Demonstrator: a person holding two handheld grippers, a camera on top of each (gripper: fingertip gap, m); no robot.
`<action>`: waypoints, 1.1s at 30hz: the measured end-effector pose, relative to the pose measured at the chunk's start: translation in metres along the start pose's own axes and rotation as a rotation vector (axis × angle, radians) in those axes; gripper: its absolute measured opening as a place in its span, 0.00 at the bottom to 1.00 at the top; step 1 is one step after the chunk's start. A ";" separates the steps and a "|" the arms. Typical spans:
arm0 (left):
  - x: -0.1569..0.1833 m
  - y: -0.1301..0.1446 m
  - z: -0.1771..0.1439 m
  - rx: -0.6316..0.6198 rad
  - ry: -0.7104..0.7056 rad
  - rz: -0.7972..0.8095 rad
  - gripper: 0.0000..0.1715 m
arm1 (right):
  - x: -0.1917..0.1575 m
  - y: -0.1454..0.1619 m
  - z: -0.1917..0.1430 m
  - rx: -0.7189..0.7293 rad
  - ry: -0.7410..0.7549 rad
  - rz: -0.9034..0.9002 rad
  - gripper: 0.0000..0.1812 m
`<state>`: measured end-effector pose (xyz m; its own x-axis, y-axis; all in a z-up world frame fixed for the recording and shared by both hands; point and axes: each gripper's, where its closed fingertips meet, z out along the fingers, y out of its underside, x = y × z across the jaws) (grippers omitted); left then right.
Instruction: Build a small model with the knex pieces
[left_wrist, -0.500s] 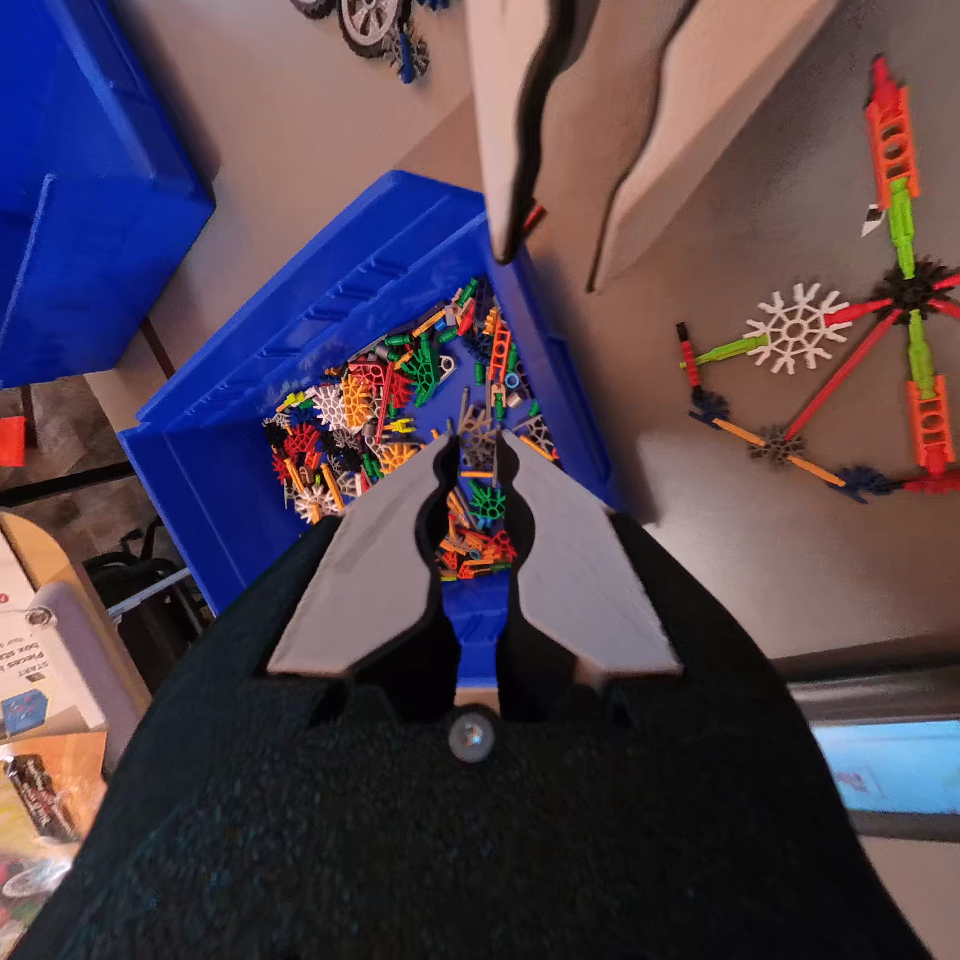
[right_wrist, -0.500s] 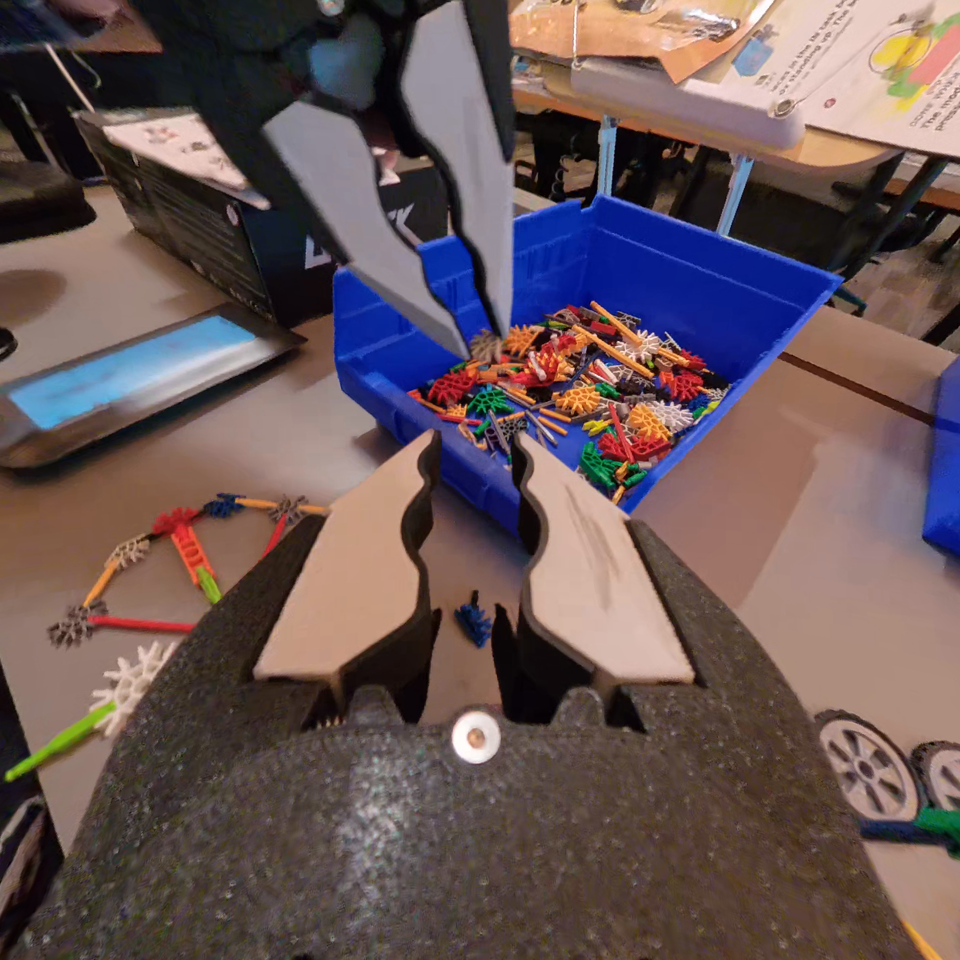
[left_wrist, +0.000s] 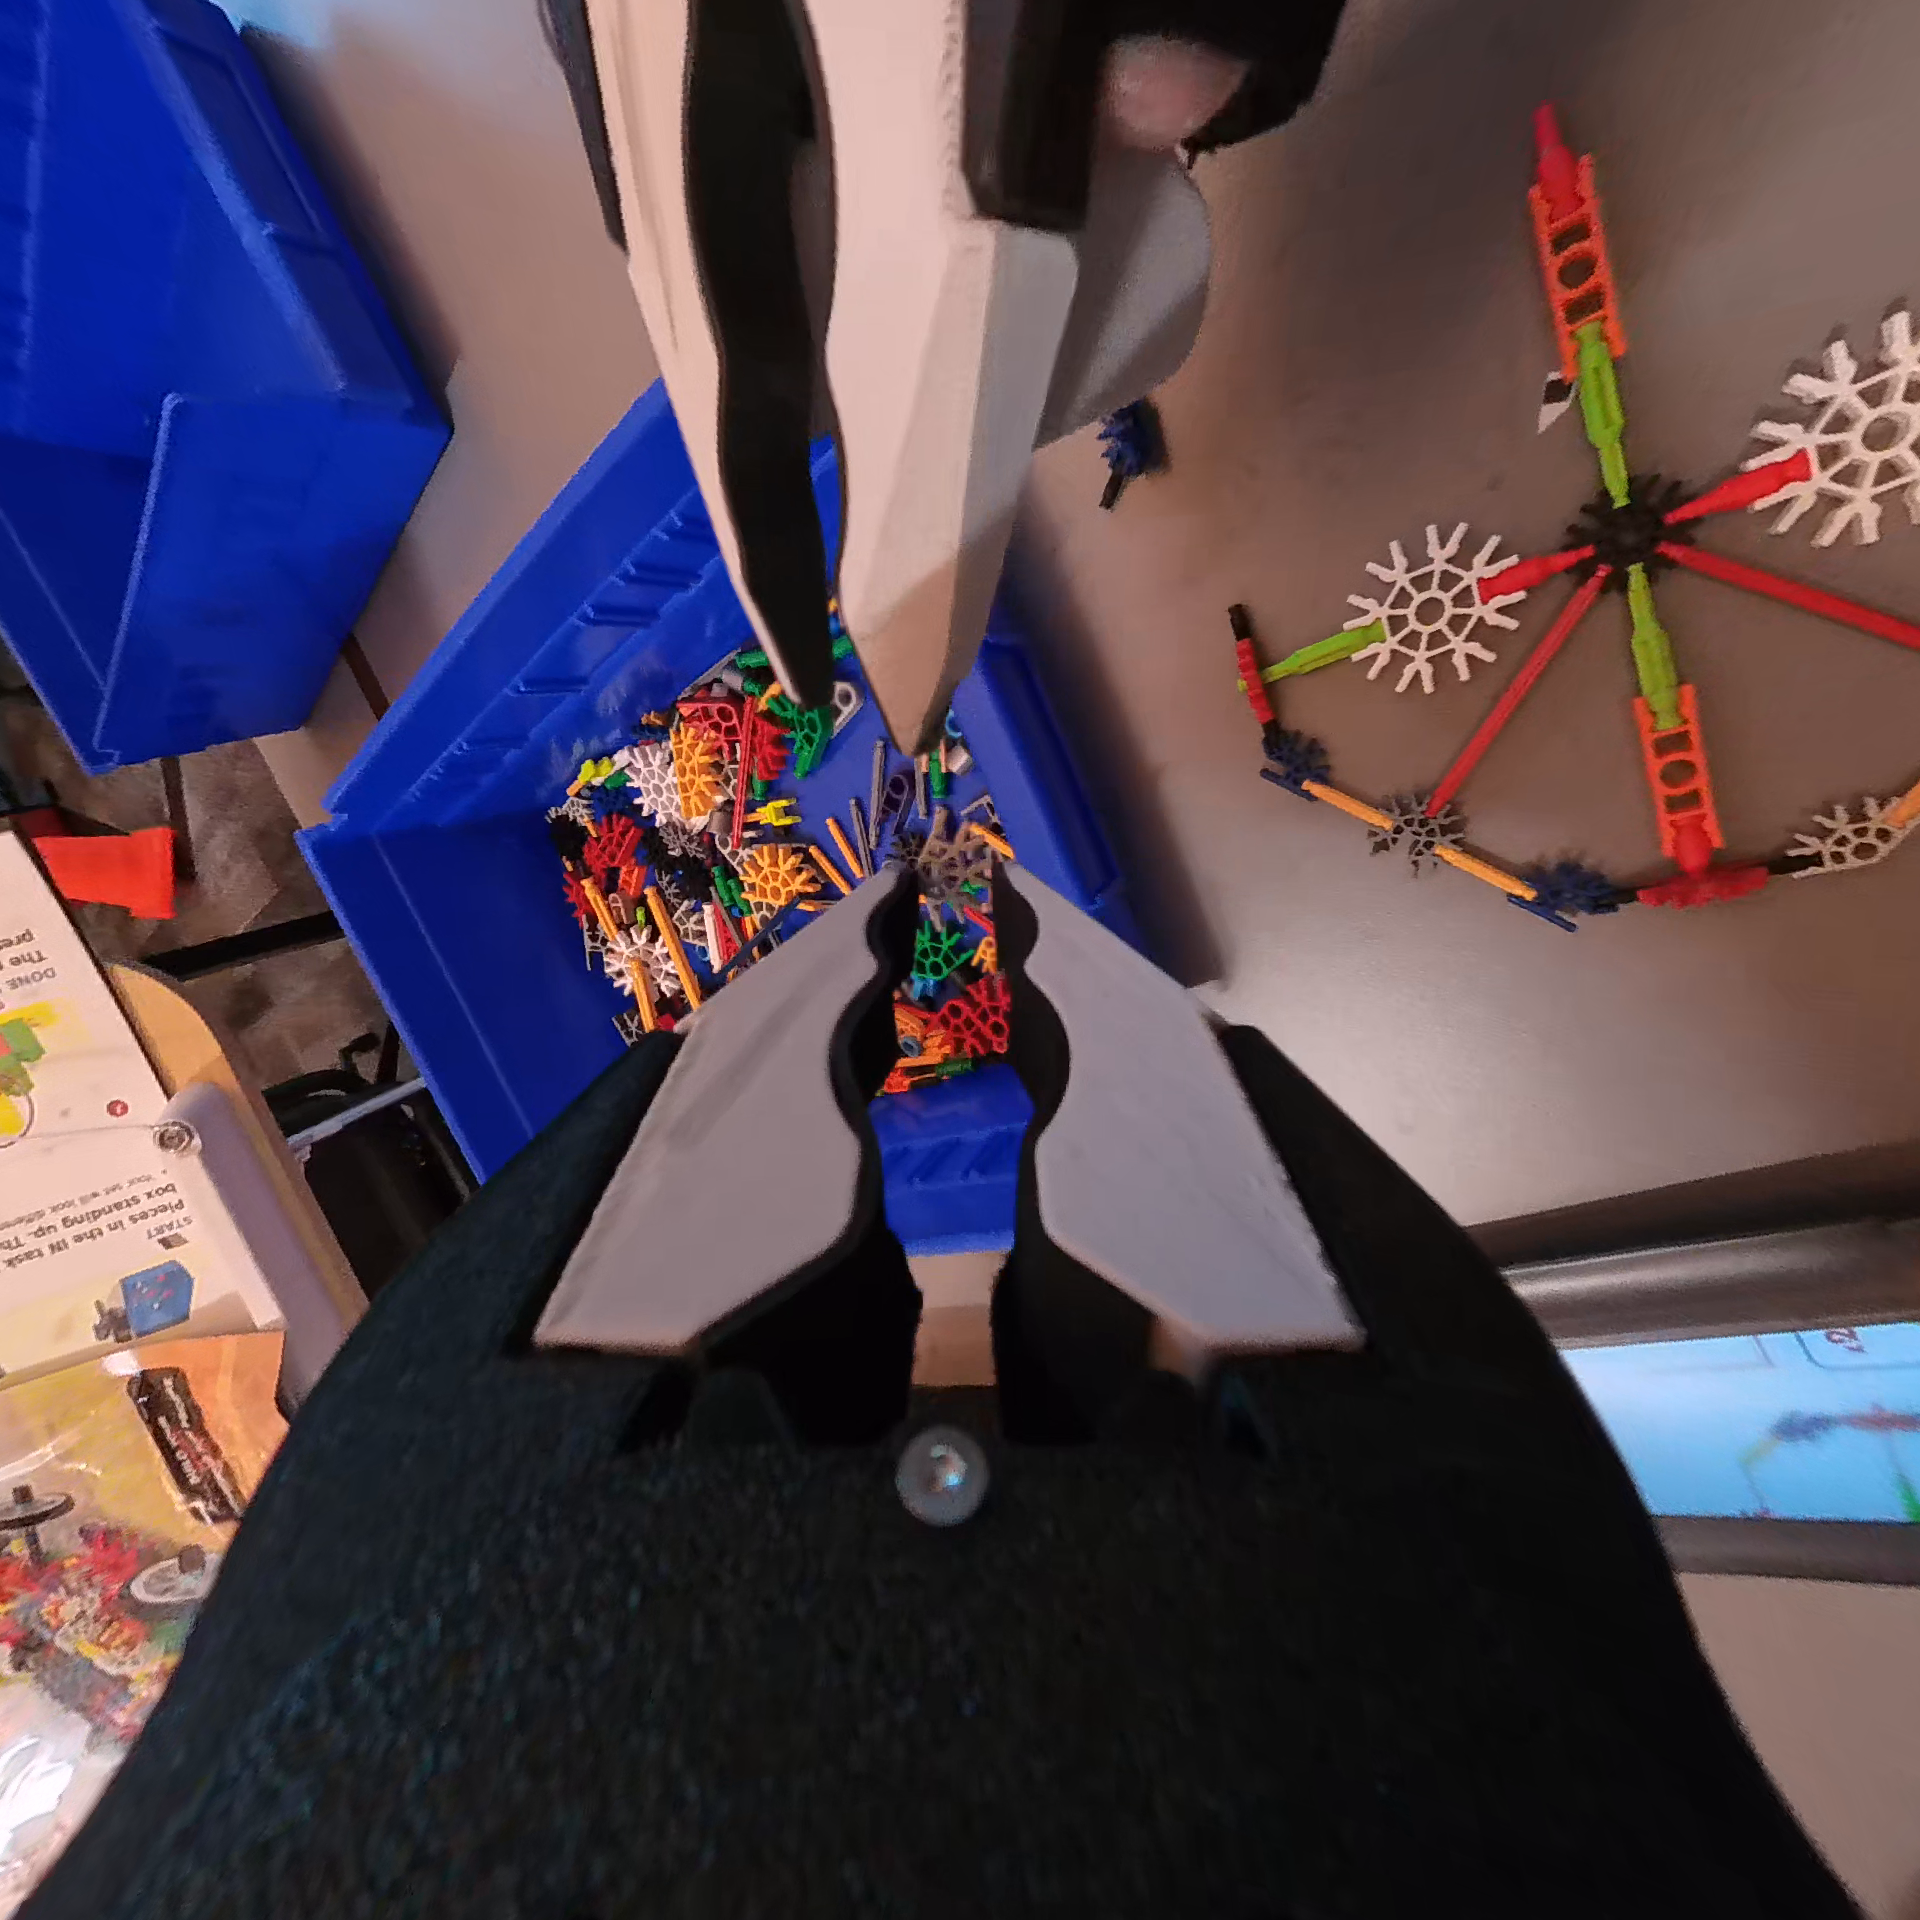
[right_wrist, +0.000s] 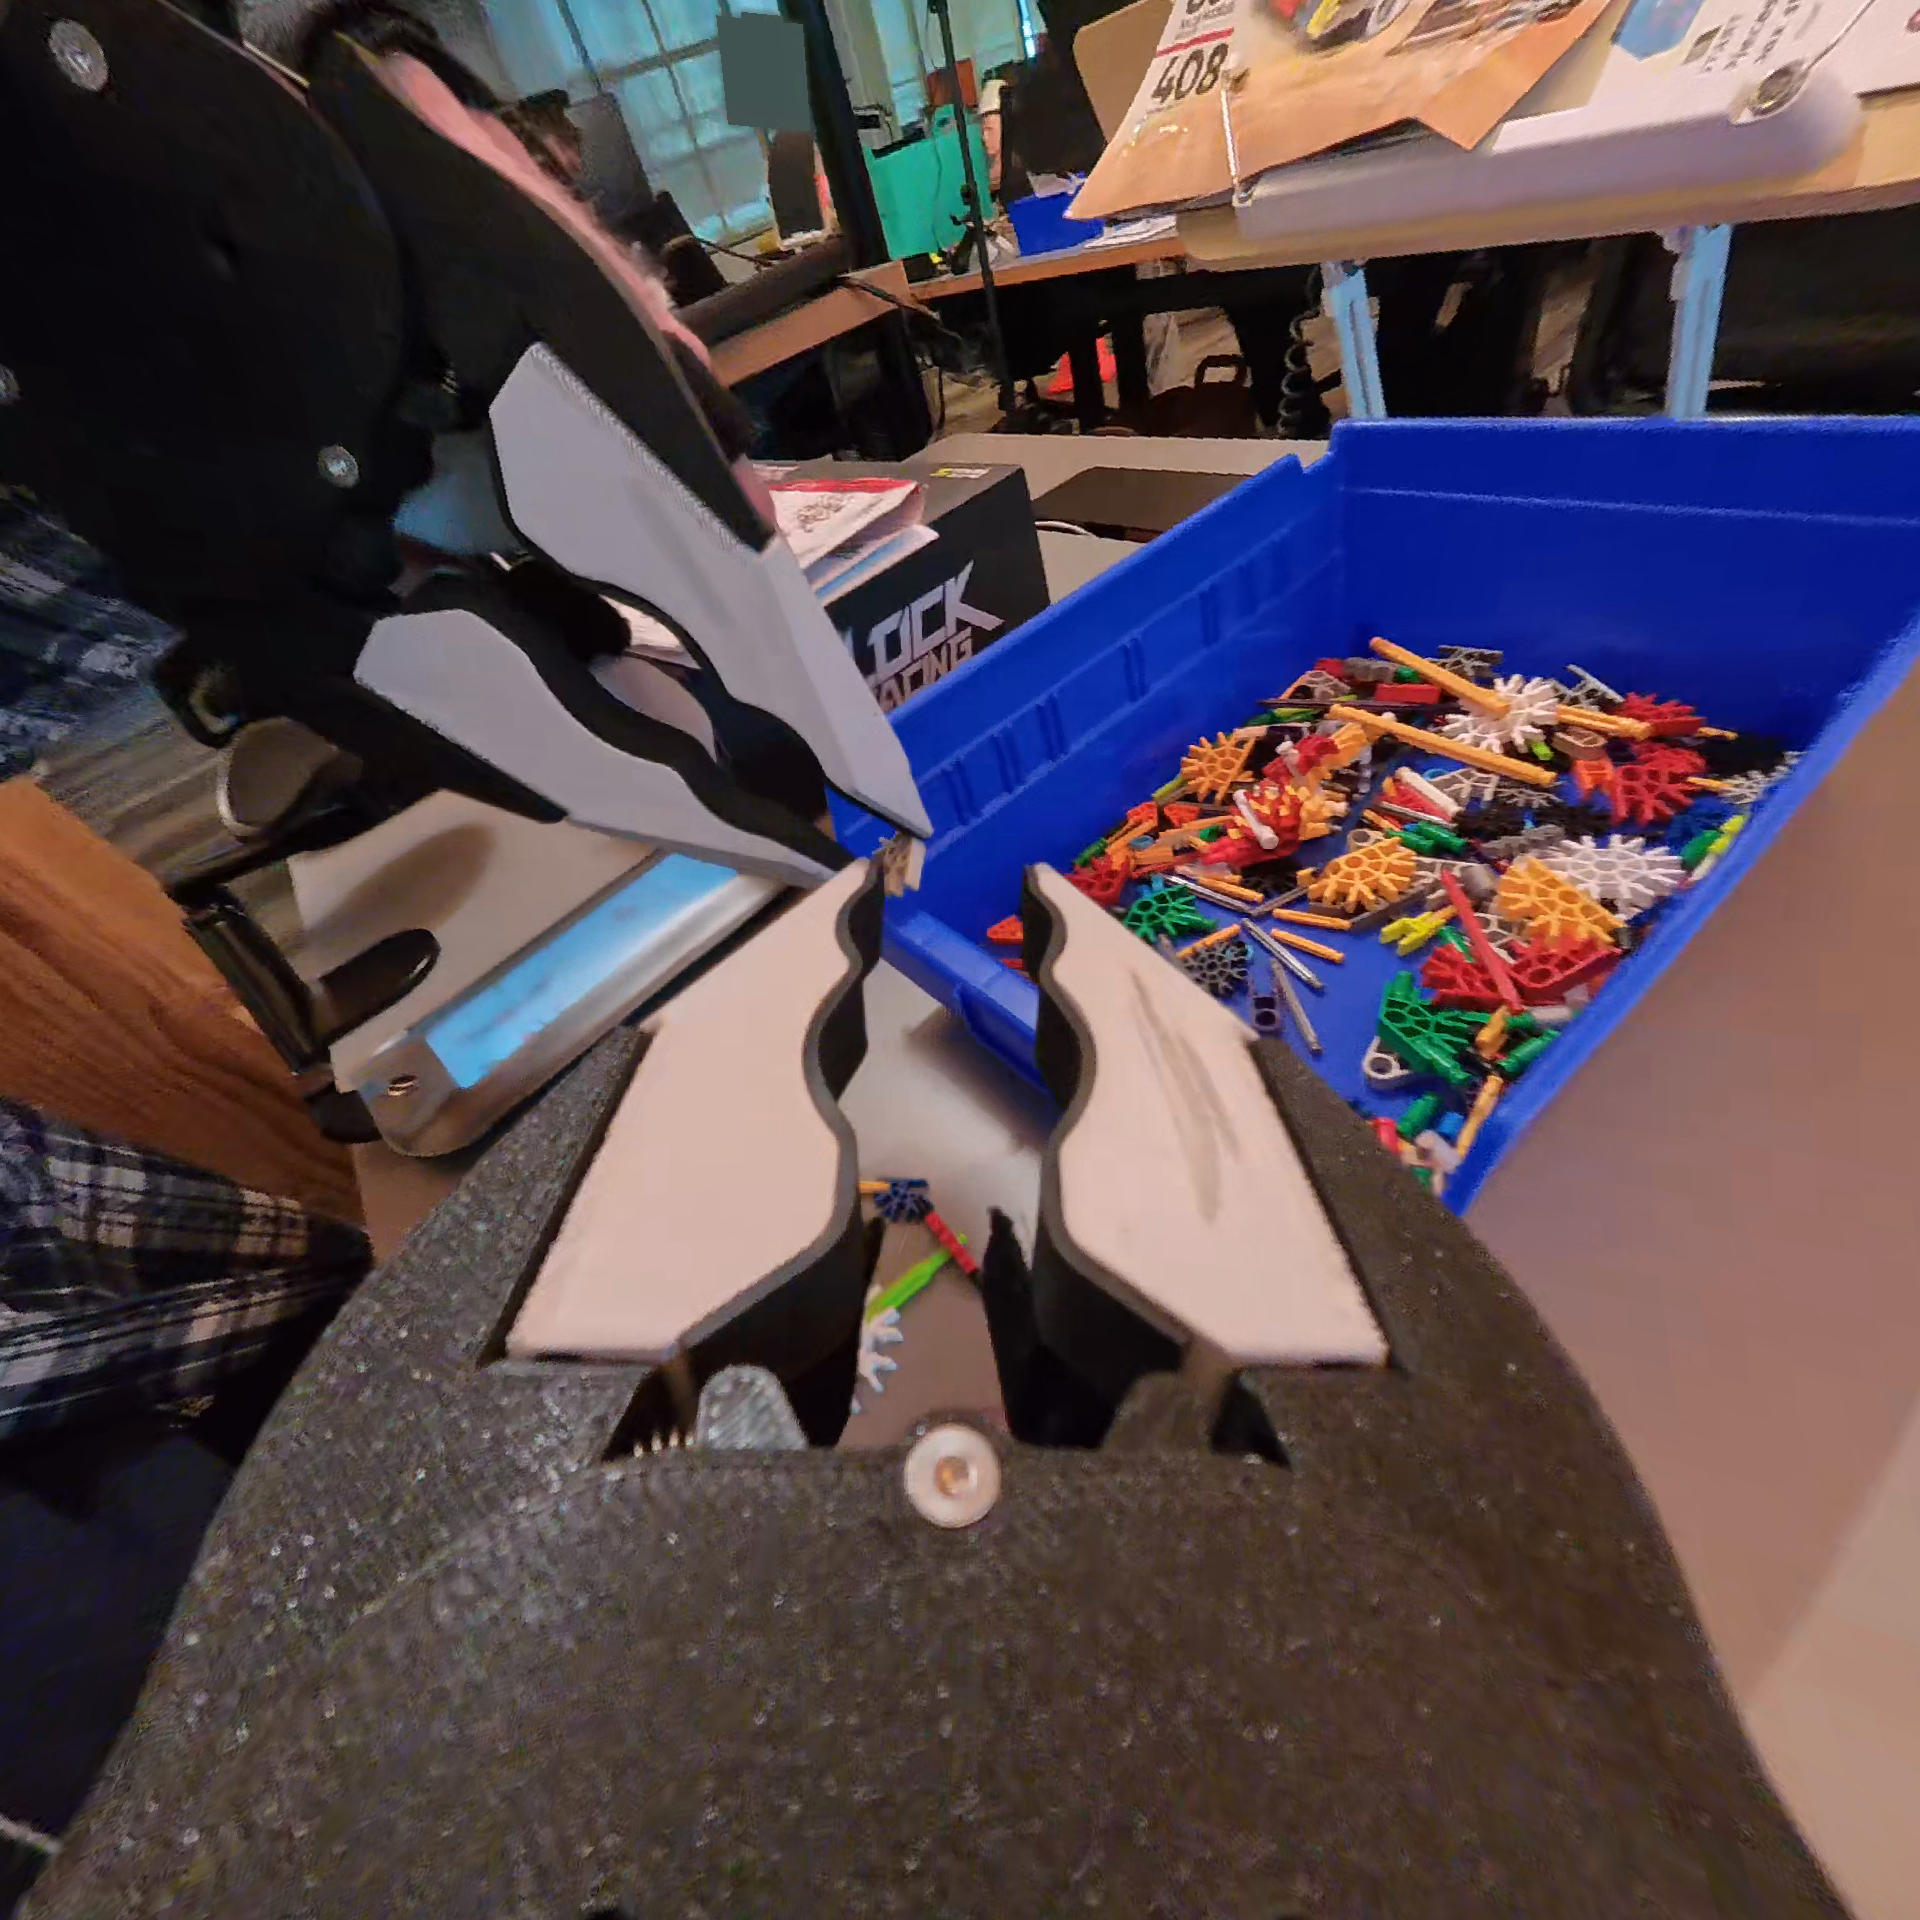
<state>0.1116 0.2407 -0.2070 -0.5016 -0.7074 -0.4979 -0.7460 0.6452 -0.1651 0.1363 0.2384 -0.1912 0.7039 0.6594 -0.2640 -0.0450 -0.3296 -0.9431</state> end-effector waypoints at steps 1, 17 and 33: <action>0.001 0.000 -0.001 0.002 -0.006 0.002 0.07 | -0.002 0.000 0.001 -0.002 -0.011 0.008 0.14; 0.010 0.002 -0.001 0.035 -0.010 -0.003 0.07 | -0.009 0.002 0.008 -0.023 -0.061 0.063 0.12; 0.014 -0.006 -0.004 0.210 0.045 -0.084 0.07 | -0.010 0.012 0.000 -0.032 -0.098 0.143 0.12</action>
<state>0.1069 0.2255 -0.2096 -0.4646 -0.7702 -0.4370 -0.6805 0.6263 -0.3804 0.1291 0.2279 -0.2004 0.6194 0.6661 -0.4154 -0.1161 -0.4456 -0.8877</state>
